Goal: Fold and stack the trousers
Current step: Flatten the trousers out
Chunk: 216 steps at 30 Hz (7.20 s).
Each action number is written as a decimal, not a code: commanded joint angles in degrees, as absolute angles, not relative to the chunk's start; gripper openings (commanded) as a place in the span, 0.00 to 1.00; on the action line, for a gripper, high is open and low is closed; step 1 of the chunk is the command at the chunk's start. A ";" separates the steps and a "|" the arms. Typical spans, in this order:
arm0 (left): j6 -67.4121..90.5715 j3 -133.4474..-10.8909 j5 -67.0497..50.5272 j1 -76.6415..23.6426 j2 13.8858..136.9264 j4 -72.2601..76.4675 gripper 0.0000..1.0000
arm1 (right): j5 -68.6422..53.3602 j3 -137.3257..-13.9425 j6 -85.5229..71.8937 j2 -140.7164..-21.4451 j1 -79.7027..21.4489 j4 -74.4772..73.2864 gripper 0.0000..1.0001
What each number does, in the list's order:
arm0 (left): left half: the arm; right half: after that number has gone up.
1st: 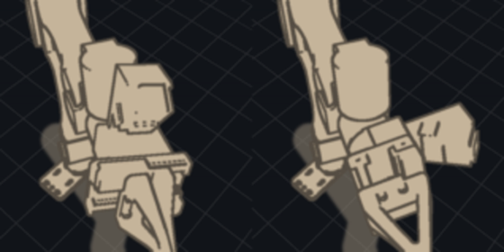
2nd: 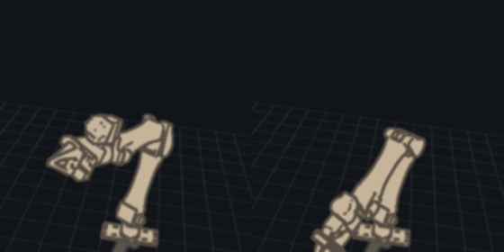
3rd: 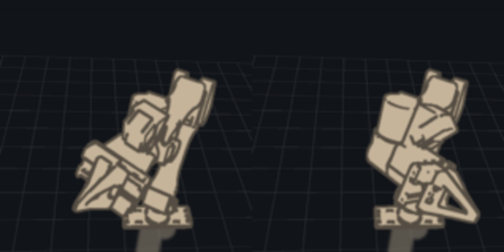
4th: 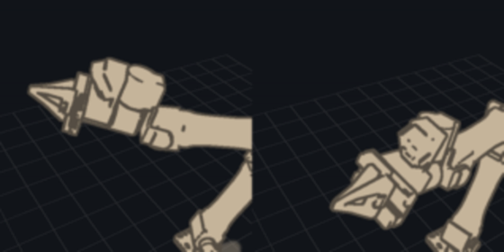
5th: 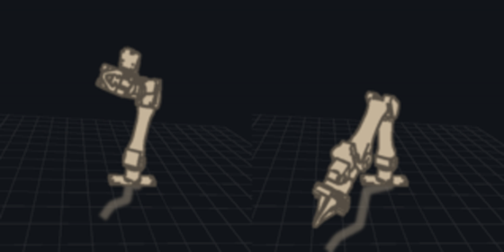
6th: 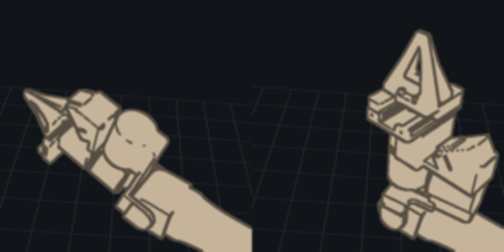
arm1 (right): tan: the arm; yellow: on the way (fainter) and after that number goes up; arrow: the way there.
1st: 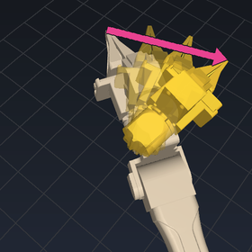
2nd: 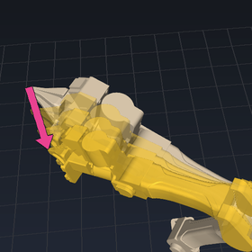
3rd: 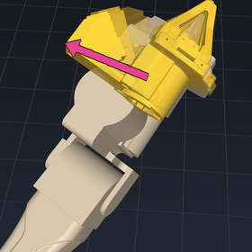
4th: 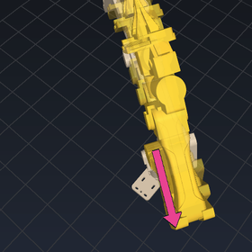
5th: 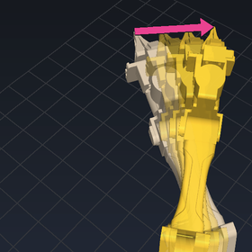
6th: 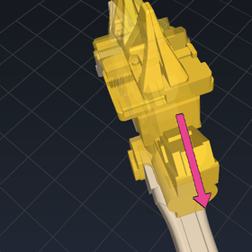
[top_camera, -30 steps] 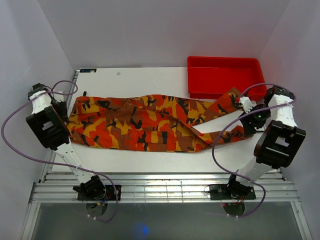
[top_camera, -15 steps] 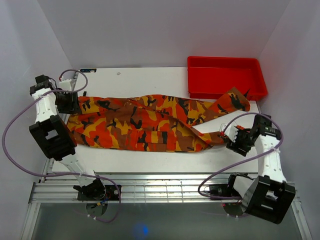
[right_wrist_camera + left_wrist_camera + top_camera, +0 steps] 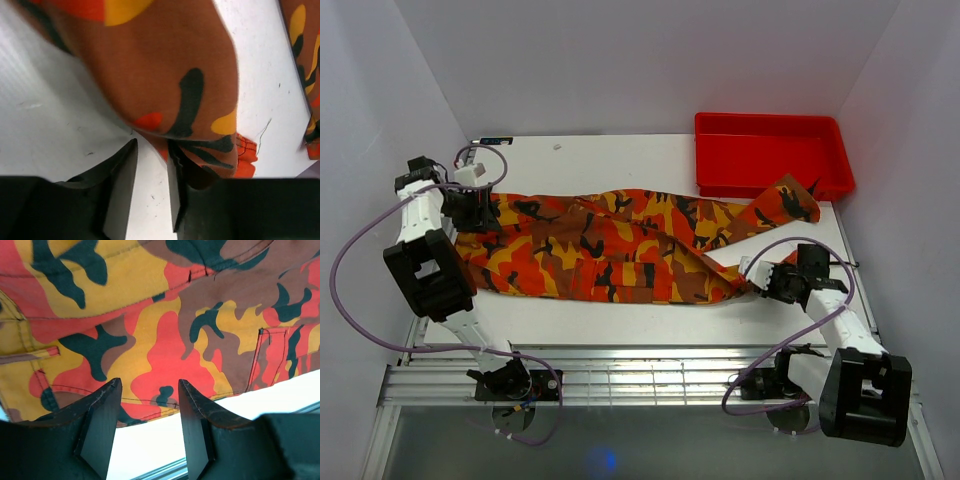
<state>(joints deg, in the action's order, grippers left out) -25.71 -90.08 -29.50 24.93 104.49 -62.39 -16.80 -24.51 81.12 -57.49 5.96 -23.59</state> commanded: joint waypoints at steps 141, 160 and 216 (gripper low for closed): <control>-47.00 -58.17 -12.92 35.86 91.76 -65.45 0.38 | -2.68 -56.11 72.34 -81.13 19.07 -57.29 0.51; -33.22 -86.50 -28.67 31.64 109.42 -62.41 0.48 | -13.64 -75.73 48.69 -100.82 5.89 -48.18 0.49; -44.21 -91.42 -15.47 29.44 119.09 -62.49 0.53 | 4.74 -64.34 51.59 -106.96 -5.80 -30.67 0.54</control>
